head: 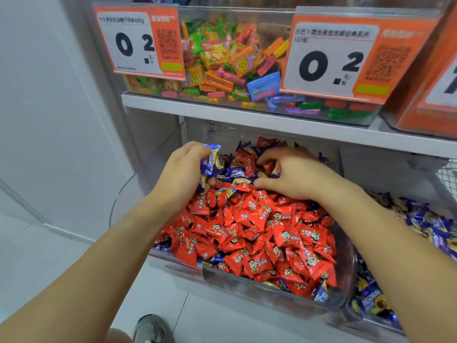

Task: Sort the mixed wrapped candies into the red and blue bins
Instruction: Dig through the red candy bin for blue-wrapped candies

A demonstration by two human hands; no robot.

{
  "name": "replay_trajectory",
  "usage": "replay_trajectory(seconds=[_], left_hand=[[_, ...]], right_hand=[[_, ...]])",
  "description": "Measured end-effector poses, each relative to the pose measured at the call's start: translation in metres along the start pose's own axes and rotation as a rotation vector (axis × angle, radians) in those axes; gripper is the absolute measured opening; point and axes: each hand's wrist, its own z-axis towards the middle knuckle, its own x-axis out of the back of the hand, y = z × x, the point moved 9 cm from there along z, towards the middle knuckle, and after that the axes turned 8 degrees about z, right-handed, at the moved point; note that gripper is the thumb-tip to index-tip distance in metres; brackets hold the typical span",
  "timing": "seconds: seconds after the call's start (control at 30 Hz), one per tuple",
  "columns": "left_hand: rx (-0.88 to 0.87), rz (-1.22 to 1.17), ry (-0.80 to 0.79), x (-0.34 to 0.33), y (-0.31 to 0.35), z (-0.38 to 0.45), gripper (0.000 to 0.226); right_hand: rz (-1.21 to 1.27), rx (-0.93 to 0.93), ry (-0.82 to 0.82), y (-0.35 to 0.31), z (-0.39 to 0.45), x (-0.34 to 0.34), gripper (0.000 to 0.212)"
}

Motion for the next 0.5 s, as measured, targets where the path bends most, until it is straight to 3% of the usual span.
replay_trajectory(seconds=[0.13,0.23,0.4,0.5], left_hand=[[-0.064,0.16,-0.018,-0.007,0.006,-0.003,0.02],[-0.119,0.246,0.01,-0.002,0.01,0.0,0.019],[-0.216,0.494,0.058,0.002,0.016,-0.003,0.016],[-0.228,0.526,0.034,0.0,0.016,-0.006,0.016]], right_hand=[[0.026,0.064,0.073,-0.007,0.004,0.006,0.026],[0.123,0.102,0.152,-0.014,0.004,0.017,0.025],[0.063,0.157,-0.025,-0.028,0.01,-0.012,0.021],[0.026,0.124,-0.148,-0.021,0.016,-0.024,0.033]])
